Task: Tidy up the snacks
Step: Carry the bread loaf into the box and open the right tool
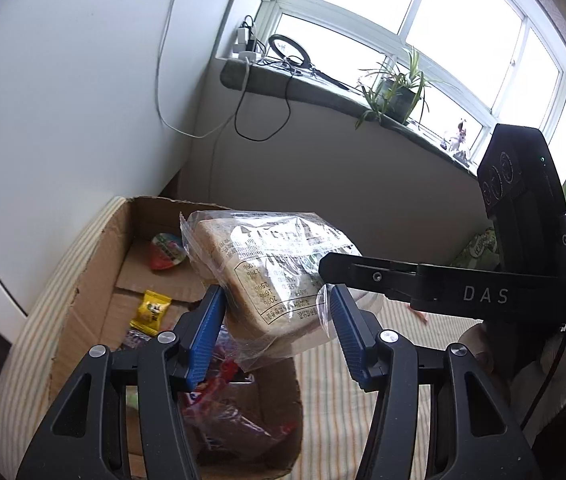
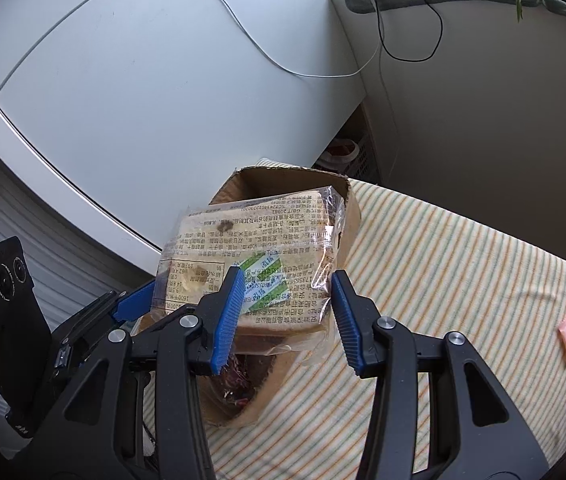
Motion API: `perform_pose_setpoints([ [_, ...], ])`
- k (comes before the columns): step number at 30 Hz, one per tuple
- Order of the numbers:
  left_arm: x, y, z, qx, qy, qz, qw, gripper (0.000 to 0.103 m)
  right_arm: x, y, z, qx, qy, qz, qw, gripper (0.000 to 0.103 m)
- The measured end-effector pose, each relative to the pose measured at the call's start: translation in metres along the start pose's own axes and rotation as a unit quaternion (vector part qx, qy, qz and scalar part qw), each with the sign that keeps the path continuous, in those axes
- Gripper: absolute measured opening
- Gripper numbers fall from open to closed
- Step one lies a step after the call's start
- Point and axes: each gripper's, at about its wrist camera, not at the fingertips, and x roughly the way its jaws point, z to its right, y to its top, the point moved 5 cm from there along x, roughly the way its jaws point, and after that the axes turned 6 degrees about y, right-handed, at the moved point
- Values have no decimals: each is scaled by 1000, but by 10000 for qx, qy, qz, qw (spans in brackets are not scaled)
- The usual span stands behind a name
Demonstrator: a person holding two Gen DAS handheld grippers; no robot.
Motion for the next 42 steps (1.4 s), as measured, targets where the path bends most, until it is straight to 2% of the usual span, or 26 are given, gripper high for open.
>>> perform_pose_setpoints([
  [15,9,3,-47,-197,366,-32,9991,53,47,6,-23,-184,62,-243,9995,47],
  [28,8,3,-51,-150,576,-11,9982,53,38,6,-28,-298,2,-221,9993,47],
  [42,-2,-1,-38,-89,505,10,9987,53,12,-2,-29,-406,-122,-92,9991,47],
])
